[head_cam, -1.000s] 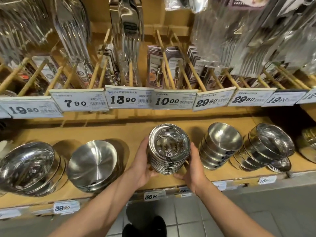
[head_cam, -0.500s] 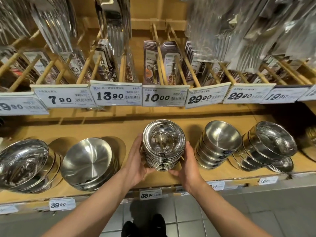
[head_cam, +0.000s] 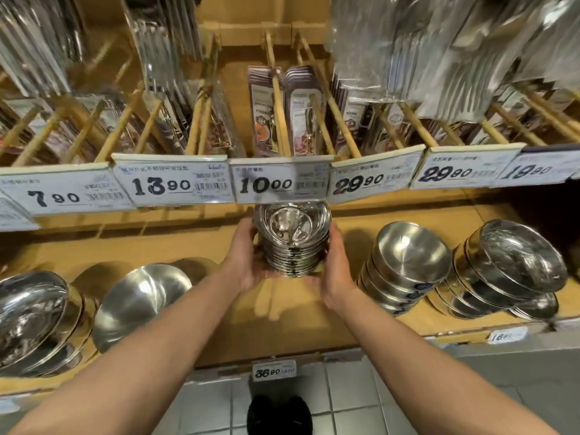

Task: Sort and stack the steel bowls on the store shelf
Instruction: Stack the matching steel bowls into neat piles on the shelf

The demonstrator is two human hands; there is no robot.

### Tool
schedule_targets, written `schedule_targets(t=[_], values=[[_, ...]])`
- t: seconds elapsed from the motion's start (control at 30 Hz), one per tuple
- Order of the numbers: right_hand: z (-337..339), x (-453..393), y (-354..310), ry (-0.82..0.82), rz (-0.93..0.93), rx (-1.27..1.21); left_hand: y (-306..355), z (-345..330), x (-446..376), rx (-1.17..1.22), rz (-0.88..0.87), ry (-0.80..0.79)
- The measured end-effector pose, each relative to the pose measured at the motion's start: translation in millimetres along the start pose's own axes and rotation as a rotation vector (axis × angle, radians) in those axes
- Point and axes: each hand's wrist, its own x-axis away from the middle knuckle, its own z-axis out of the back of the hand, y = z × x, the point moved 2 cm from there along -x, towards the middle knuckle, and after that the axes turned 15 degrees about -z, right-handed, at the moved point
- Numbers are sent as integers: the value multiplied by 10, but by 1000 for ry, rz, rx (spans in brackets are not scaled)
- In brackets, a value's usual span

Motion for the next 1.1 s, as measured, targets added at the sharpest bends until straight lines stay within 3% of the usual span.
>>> schedule_targets(t=[0.4, 0.57, 0.8, 1.1], values=[[-122, -102, 82, 78, 21, -99, 193, -81, -122, 38, 3, -72], [36, 456, 477, 134, -148, -18, -8, -18, 164, 48, 2, 16], [659, 1136, 787, 166, -315, 78, -499, 81, 800, -38, 153, -41], [1621, 1290, 351, 339, -237, -46, -677, -429, 1019, -100, 219, -84]])
